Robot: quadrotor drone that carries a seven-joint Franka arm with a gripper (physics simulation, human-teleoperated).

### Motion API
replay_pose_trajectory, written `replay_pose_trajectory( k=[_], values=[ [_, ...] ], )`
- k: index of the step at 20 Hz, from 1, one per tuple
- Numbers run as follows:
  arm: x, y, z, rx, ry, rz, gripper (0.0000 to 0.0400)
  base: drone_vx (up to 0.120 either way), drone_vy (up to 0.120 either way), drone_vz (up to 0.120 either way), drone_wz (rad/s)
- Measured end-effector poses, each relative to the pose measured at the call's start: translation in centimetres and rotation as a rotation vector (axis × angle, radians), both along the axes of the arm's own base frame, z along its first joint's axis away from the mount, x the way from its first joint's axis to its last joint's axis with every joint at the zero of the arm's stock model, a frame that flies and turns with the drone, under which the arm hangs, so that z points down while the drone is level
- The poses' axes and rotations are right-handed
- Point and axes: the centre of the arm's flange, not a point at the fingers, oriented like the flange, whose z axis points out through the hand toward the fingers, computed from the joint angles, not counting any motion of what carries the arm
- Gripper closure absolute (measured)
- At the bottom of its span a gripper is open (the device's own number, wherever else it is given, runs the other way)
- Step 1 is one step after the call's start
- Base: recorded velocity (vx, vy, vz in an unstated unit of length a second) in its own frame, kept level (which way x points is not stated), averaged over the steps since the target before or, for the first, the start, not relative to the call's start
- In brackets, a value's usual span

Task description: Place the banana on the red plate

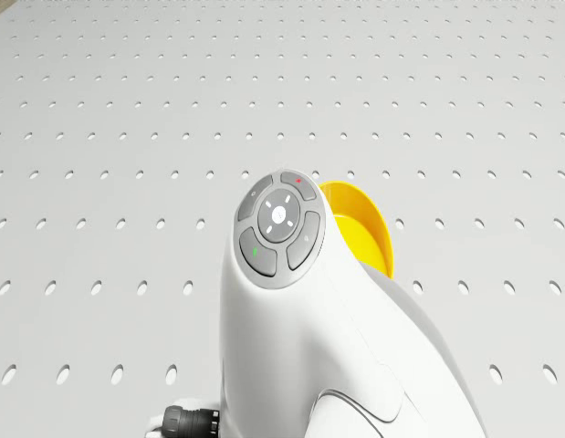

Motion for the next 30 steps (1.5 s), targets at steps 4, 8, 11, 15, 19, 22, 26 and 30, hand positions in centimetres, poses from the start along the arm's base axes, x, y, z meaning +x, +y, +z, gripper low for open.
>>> replay_pose_trajectory(
  k=[4,8,11,15,19,22,26,30],
  values=[
    [0.0,0.0,-0.03,0.0,0.0,-0.015,0.02,0.0,0.0,0.03,-0.175],
    [0.0,0.0,-0.05,0.0,0.0,-0.08,0.0199,0.0,0.0,0.0,-0.3],
    [0.0,0.0,-0.05,0.0,0.0,-0.147,0.0199,0.0,0.0,0.0,-0.3],
    [0.0,0.0,-0.06,-0.001,0.0,-0.251,0.0199,0.0,0.0,0.0,-0.3],
    [0.01,0.0,-0.06,-0.001,0.0,-0.364,0.0199,0.0,0.0,0.0,-0.3],
    [0.01,0.0,-0.06,-0.002,0.001,-0.45,0.0199,0.0,0.0,0.0,-0.3],
    [0.01,0.0,-0.06,-0.002,0.001,-0.568,0.0199,0.0,0.0,0.0,-0.3],
    [0.01,0.0,-0.07,-0.003,0.001,-0.687,0.0199,0.0,0.0,0.0,-0.3]
  ],
)
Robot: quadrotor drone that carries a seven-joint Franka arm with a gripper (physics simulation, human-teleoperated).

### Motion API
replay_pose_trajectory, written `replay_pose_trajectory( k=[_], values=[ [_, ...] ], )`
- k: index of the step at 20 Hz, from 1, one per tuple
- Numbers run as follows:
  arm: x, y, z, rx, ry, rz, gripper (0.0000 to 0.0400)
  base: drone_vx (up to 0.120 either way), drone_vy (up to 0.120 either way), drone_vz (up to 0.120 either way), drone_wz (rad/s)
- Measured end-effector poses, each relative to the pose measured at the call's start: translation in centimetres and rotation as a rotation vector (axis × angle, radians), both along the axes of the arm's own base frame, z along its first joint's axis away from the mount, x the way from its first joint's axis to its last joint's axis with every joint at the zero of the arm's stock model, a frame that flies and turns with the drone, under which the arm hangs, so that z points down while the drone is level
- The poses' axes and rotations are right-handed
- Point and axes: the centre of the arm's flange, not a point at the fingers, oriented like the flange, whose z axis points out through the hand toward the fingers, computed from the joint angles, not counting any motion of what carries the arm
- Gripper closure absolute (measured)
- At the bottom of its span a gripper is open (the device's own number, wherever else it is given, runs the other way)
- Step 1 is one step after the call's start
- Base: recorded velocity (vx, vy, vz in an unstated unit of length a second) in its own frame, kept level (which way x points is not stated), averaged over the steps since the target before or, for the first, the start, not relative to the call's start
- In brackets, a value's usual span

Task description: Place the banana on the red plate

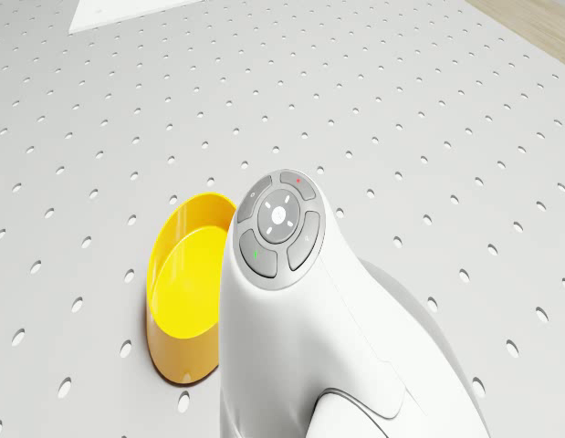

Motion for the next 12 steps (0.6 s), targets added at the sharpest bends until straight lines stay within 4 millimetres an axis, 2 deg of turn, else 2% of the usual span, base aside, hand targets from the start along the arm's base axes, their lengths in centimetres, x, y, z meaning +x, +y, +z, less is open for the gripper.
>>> replay_pose_trajectory(
  k=[12],
  values=[
    [0.01,0.0,-0.01,-0.002,0.001,-0.359,0.0199,0.0,0.0,0.0,-0.3]
  ],
)
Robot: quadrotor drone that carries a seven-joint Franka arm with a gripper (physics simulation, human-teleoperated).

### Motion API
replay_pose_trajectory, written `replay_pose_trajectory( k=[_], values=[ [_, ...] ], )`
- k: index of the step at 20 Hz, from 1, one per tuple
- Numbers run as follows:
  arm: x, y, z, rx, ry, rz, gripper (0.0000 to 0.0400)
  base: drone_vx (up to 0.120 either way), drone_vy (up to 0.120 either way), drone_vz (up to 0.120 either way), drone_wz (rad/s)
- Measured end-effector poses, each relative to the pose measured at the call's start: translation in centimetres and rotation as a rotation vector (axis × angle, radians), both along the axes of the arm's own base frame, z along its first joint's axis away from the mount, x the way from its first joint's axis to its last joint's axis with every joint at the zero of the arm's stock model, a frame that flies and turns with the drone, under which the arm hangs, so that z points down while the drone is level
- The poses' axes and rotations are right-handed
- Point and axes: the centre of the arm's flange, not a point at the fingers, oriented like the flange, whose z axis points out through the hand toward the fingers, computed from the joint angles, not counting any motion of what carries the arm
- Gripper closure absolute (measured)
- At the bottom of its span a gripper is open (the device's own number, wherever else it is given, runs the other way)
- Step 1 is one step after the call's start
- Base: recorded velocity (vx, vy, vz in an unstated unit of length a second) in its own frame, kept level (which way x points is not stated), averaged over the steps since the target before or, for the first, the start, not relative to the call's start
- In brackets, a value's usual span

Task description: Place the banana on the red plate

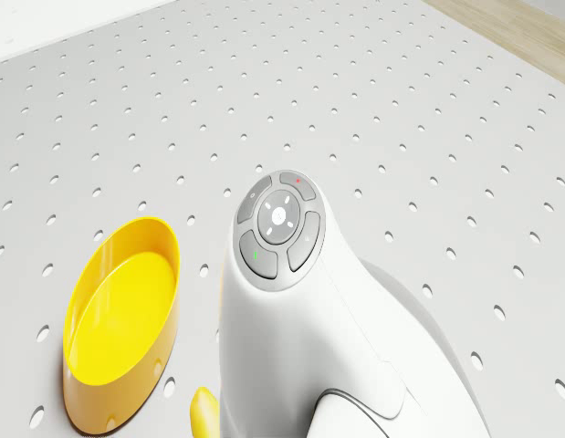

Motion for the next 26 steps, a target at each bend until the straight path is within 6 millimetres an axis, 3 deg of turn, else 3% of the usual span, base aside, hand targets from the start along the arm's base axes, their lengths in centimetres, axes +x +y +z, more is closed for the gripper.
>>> replay_pose_trajectory(
  k=[26],
  values=[
    [0.0,-0.01,-0.02,-0.003,-0.002,-0.779,0.0199,0.0,0.0,0.0,-0.3]
  ],
)
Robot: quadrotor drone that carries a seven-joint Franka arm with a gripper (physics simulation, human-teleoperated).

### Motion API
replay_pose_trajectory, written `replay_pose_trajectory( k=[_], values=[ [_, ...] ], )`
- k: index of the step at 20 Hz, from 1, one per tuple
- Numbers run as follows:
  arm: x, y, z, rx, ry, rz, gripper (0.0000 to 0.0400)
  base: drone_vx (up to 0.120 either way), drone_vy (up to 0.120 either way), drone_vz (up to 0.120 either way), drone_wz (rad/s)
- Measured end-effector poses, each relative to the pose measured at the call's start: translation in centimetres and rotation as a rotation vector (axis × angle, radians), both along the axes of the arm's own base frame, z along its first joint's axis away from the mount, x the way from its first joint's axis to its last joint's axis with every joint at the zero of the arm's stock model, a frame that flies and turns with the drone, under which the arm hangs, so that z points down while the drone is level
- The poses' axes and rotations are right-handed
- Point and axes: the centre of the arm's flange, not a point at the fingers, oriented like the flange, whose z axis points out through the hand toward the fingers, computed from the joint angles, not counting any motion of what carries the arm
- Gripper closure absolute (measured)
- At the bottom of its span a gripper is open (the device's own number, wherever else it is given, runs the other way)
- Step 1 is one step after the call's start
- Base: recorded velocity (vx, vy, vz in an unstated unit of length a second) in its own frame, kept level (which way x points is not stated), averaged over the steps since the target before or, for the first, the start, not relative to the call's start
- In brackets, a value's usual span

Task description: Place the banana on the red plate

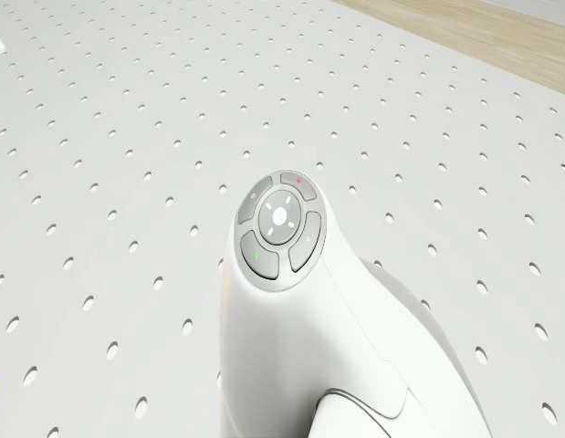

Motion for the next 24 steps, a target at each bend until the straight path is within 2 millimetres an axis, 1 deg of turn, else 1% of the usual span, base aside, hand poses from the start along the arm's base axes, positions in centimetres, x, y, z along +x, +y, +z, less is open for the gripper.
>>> replay_pose_trajectory(
  k=[24],
  values=[
    [-0.01,-0.02,-0.01,0.0,-0.004,-0.72,0.02,0.0,0.0,0.0,-0.3]
  ],
)
